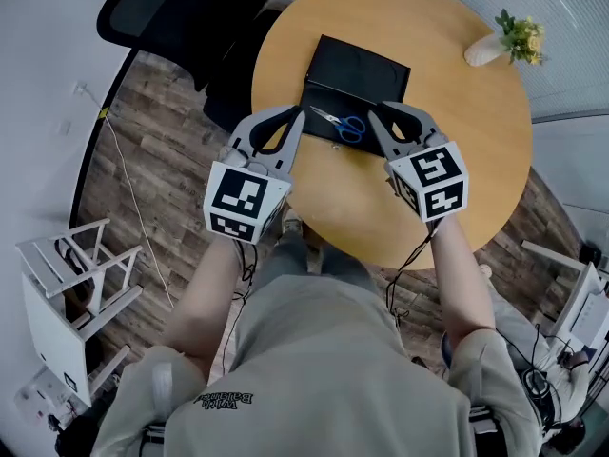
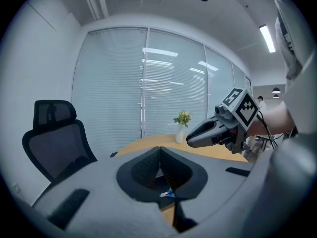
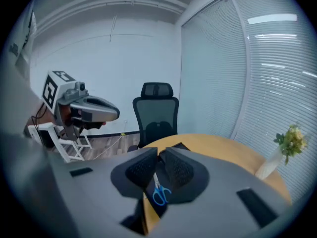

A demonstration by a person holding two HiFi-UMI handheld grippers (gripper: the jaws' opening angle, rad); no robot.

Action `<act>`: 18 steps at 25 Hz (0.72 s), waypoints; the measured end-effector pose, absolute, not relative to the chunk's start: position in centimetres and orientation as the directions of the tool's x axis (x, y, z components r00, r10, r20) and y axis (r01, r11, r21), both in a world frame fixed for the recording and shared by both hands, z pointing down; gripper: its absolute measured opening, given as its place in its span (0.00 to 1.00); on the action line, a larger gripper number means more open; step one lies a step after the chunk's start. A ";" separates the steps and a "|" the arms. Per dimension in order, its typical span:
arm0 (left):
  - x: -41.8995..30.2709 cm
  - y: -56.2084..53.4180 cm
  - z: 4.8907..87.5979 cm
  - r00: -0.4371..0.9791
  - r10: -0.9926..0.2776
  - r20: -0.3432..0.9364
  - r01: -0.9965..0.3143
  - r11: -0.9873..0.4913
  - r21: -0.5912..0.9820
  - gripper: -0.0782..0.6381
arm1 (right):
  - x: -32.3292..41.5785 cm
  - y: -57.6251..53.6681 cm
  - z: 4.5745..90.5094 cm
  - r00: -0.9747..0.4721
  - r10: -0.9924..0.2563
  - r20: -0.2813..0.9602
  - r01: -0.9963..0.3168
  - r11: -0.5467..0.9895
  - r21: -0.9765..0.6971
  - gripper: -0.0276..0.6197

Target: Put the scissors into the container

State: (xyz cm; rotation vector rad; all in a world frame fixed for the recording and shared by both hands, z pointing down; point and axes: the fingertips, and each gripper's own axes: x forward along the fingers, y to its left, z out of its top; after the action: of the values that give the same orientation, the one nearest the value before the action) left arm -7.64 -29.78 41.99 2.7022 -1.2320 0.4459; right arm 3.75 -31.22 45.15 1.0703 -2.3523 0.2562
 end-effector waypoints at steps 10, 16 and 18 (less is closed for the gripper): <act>-6.2 -27.8 33.6 0.653 -0.739 0.164 -0.737 -0.670 -0.084 0.14 | 4.8 -28.4 34.8 -0.587 -0.743 0.323 -0.778 0.628 0.031 0.11; -6.4 -26.4 27.7 0.633 -0.773 0.034 -0.770 -0.634 -0.078 0.14 | 5.9 -25.8 28.4 -0.573 -0.799 0.183 -0.803 0.592 0.069 0.11; -6.3 -25.9 26.8 0.634 -0.773 0.023 -0.769 -0.633 -0.093 0.14 | 6.6 -25.1 26.7 -0.554 -0.821 0.138 -0.817 0.568 0.101 0.11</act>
State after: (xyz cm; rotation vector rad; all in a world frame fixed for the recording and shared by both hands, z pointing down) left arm -6.30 -25.93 26.81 2.9061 -1.3738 0.0982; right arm 6.59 -25.07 26.66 1.3848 -2.6285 -0.0370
